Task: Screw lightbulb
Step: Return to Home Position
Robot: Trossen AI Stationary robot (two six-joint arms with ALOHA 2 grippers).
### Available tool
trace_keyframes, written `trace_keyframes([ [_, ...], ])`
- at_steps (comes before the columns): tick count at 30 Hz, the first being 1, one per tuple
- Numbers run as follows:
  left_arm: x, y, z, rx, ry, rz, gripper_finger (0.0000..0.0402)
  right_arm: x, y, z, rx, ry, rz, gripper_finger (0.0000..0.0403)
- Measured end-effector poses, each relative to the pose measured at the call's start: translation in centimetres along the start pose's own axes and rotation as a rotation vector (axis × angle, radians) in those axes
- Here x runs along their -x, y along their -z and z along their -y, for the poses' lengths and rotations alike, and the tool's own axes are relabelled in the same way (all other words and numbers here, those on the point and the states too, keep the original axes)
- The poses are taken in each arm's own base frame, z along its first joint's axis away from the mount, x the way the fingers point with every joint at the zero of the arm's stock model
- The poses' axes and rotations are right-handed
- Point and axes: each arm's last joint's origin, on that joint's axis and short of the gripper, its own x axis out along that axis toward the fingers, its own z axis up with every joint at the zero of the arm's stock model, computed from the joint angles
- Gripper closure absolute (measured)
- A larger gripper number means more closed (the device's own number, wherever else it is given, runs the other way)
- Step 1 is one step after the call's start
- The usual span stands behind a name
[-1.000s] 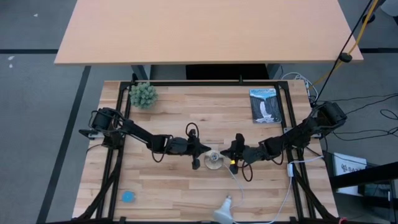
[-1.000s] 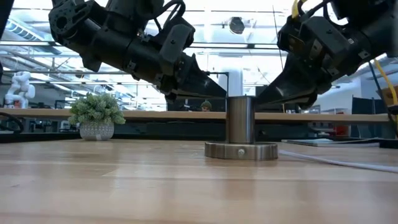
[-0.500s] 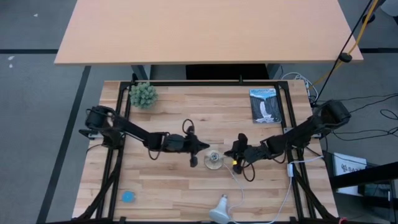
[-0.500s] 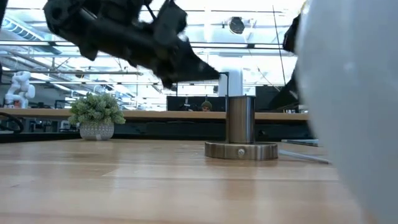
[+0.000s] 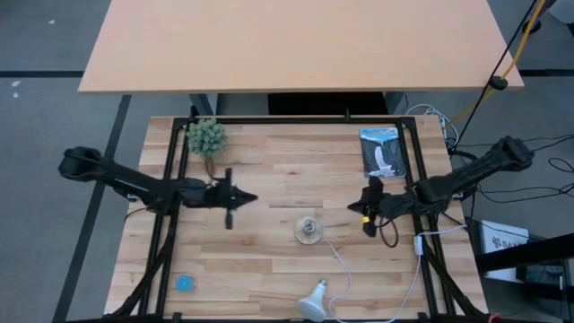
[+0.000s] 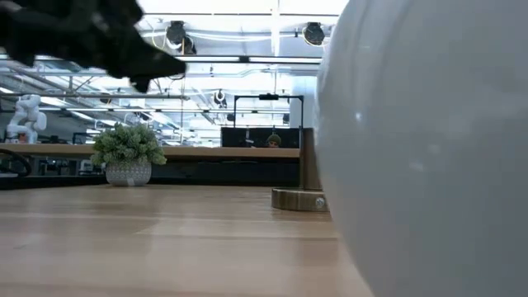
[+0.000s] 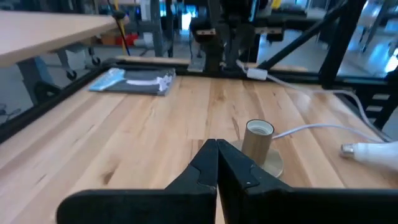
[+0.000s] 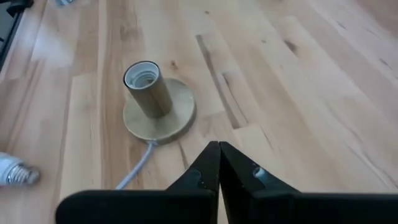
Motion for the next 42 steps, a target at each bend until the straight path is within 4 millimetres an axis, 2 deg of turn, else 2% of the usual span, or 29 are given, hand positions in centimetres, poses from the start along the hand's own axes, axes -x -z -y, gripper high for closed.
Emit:
trace_keyframes([
  [4, 2.8, 1.2, -0.7, 0.017, 0.005, 0.076, 0.0402, 1.1, 0.0, 0.6, -0.002, -0.002, 0.004, 0.0403],
  [9, 4.2, 1.8, -1.1, 0.063, 0.013, 0.139, 0.0402, 1.5, -0.2, 0.6, -0.014, -0.017, 0.028, 0.0403],
  [17, 4.4, 2.1, -1.1, 0.052, 0.009, 0.115, 0.0402, 1.5, -0.2, 0.6, 0.017, -0.016, 0.028, 0.0403],
  [22, 4.3, 3.0, -1.5, 0.034, -0.097, 0.034, 0.0402, 1.5, -0.2, 0.6, 0.005, -0.016, 0.028, 0.0403],
  [28, 4.3, 3.8, -1.6, -0.087, -0.129, -0.06, 0.0402, 1.5, -0.2, 0.6, 0.013, -0.016, 0.027, 0.0403],
  [36, 4.4, 4.9, -1.0, -0.037, 0.094, -0.171, 0.0402, 1.5, 0.2, 0.9, 0.035, 0.007, -0.011, 0.0403],
  [42, 4.6, 4.6, -0.6, -0.009, 0.238, -0.158, 0.0402, 1.5, 0.2, 0.9, 0.056, 0.012, -0.012, 0.0403],
])
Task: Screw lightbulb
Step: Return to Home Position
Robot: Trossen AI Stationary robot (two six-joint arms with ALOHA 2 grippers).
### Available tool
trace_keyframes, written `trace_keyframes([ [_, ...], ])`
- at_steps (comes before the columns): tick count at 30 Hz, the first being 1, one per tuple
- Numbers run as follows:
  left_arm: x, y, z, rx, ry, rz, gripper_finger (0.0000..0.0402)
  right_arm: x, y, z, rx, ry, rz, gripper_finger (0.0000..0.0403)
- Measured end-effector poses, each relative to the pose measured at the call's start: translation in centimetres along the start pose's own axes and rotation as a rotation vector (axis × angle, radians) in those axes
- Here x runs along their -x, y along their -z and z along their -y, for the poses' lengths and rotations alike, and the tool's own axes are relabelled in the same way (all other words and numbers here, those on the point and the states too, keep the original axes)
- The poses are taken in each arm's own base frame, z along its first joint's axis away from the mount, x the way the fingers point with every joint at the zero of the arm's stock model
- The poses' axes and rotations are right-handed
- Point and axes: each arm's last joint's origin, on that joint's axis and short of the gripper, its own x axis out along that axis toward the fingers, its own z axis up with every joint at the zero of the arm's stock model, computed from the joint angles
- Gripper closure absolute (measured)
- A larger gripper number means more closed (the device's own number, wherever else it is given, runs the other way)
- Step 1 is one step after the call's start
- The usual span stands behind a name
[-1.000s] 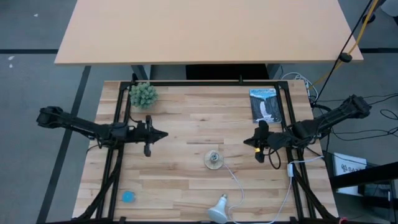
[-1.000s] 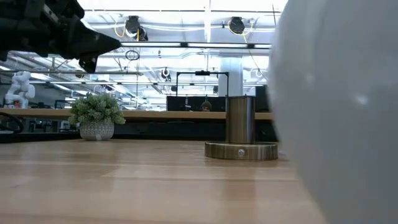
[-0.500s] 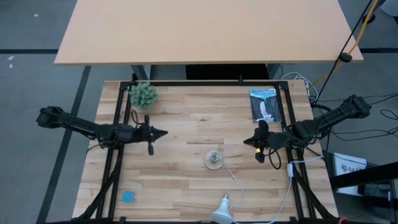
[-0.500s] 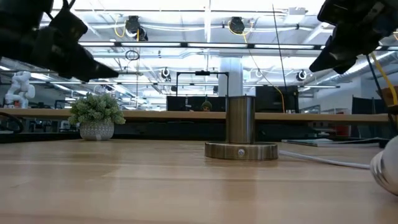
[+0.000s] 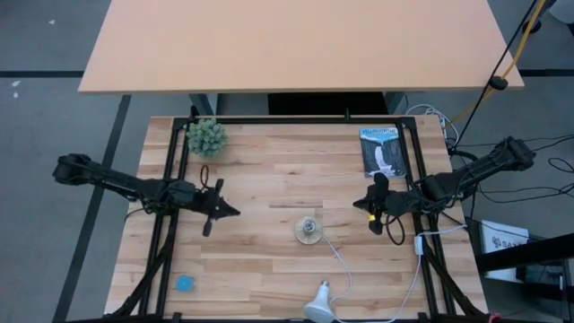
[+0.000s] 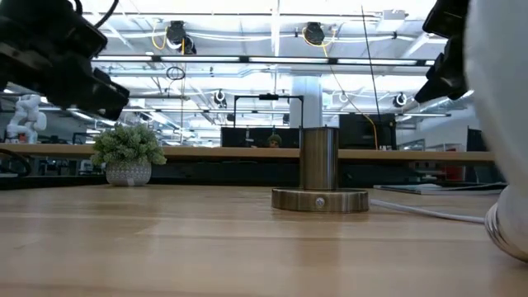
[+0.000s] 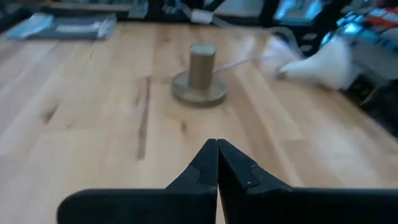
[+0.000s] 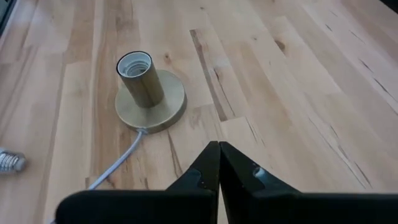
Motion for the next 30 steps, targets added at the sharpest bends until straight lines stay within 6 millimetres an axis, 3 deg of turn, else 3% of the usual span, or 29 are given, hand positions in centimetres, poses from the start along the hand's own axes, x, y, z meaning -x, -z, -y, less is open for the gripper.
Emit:
trace_keyframes([
  [11, 1.9, -0.9, 0.3, -0.036, 0.055, 0.115, 0.0402, 1.1, -0.6, 1.5, 0.093, 0.078, 0.065, 0.0403],
  [17, 2.1, -0.9, 0.2, -0.034, 0.024, 0.119, 0.0402, 2.5, -1.6, 2.5, 0.134, -0.115, 0.208, 0.0403],
  [20, 2.1, -0.9, 0.2, -0.034, 0.023, 0.119, 0.0402, 2.0, -0.8, 3.1, 0.138, -0.212, 0.267, 0.0403],
  [26, 2.1, -0.9, 0.2, -0.03, 0.021, 0.12, 0.0402, 0.5, 1.9, 4.8, 0.075, -0.232, 0.326, 0.0403],
  [30, 2.1, -0.9, 0.2, -0.03, 0.021, 0.12, 0.0402, 1.2, 2.5, 5.4, 0.053, -0.228, 0.426, 0.0403],
])
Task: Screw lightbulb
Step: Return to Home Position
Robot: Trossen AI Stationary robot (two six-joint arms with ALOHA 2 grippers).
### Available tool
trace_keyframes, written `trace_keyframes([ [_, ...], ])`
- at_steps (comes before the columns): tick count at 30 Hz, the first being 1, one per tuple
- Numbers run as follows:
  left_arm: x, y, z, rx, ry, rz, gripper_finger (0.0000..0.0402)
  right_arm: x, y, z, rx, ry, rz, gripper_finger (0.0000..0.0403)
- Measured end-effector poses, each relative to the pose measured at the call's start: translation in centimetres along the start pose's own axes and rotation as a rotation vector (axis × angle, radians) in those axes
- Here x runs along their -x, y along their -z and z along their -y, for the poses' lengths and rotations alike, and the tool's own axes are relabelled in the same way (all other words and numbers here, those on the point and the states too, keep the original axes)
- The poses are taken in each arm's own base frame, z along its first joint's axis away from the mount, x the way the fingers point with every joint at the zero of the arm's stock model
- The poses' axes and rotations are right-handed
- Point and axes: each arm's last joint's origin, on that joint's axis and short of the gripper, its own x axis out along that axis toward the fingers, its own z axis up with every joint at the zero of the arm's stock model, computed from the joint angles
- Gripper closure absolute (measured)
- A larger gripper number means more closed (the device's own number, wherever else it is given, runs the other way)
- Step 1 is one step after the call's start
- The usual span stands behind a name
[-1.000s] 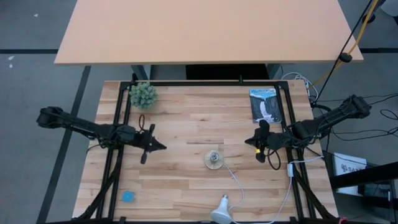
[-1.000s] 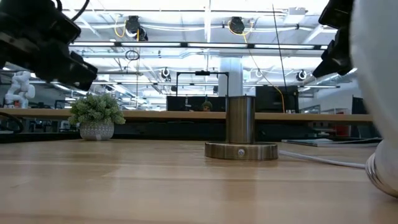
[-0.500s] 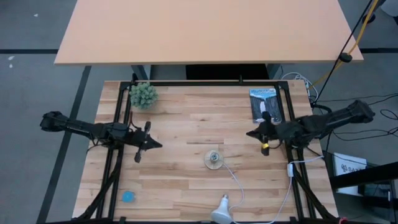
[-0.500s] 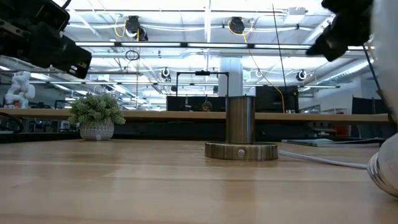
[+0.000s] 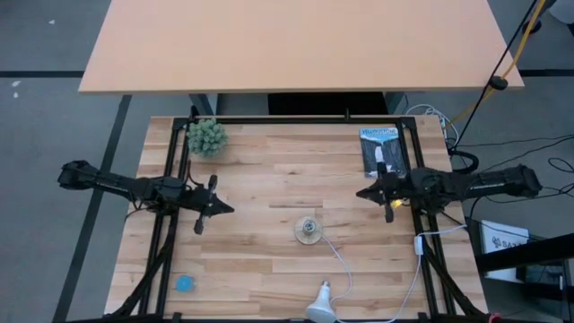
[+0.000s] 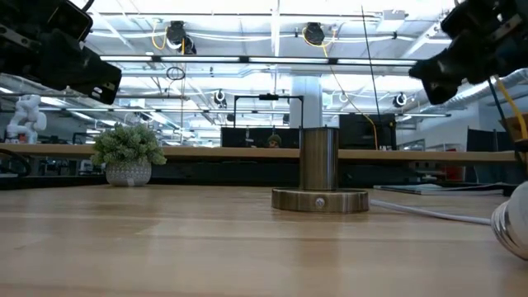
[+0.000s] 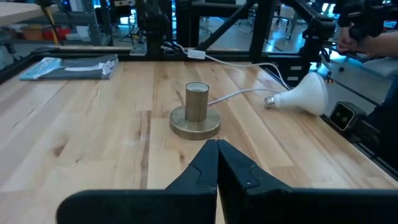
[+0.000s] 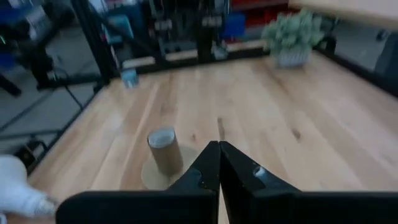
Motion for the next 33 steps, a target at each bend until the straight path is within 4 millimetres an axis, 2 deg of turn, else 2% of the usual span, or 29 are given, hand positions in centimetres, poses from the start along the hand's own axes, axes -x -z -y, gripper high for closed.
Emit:
trace_keyframes([
  [9, 0.0, 0.0, 0.0, 0.001, -0.001, 0.0, 0.0402, 3.8, -0.3, 0.3, -0.011, 0.042, 0.163, 0.0403],
  [11, 0.0, 0.0, 0.0, 0.002, -0.001, -0.001, 0.0402, 4.1, -0.6, 0.3, -0.005, 0.036, 0.204, 0.0403],
  [15, 0.0, 0.1, 0.0, 0.004, -0.001, -0.006, 0.0402, 3.5, -0.1, 0.4, 0.003, 0.025, 0.224, 0.0403],
  [18, 0.0, 0.1, 0.0, 0.004, -0.001, -0.008, 0.0402, 2.3, 1.9, 0.6, -0.012, -0.022, 0.277, 0.0403],
  [20, 0.0, 0.1, 0.0, 0.004, -0.002, -0.006, 0.0402, 1.8, 2.9, 0.6, -0.018, -0.053, 0.245, 0.0403],
  [33, 0.0, 0.1, 0.0, 0.003, 0.0, -0.007, 0.0402, 1.6, 3.2, 0.6, 0.072, -0.042, 0.199, 0.0403],
])
